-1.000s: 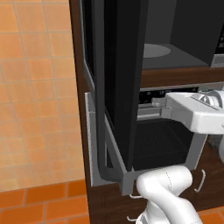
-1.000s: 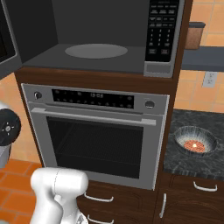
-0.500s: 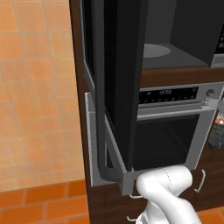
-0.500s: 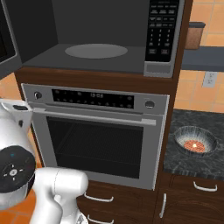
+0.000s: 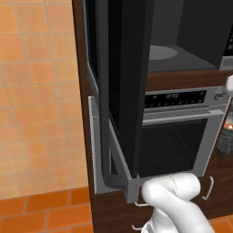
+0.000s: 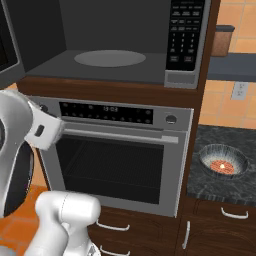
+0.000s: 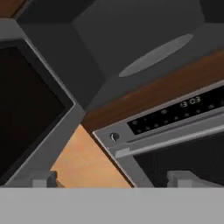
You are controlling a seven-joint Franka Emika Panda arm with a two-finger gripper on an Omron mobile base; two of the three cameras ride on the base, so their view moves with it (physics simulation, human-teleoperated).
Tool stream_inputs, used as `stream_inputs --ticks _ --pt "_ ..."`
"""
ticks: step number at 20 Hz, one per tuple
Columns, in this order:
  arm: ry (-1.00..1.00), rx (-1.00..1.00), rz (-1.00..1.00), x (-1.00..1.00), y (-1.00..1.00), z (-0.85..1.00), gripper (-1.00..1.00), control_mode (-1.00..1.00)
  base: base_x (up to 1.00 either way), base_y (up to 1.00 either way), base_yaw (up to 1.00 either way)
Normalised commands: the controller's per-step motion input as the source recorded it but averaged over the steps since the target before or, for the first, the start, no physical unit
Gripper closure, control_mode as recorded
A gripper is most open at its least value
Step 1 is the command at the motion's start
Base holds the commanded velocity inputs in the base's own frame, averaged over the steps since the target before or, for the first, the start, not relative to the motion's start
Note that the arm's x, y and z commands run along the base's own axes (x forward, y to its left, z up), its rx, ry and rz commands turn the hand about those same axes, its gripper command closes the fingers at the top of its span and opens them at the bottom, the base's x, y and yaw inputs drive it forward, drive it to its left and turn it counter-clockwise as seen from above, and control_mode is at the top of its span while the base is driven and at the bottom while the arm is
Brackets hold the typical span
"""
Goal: Open the microwave, place the bowl with waffle inside the microwave, then close the microwave door and turn it on.
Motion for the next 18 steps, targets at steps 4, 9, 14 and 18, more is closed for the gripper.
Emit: stream_inputs --ticks 4,9,14,18 --pt "0.39 -0.35 -0.33 0.87 0.0 -0.15 -1.0 -1.0 0.0 0.0 0.0" --pt "0.16 -0.19 -0.33 0.46 -0.3 -0.5 -1.0 -1.0 0.0 0.0 0.0" --pt "0.0 -0.01 -0.32 0.26 -0.87 -0.64 -1.0 -1.0 0.0 0.0 0.0" --pt "0.0 0.0 -0.34 0.24 -1.0 -0.46 -1.0 -1.0 0.0 0.0 0.0"
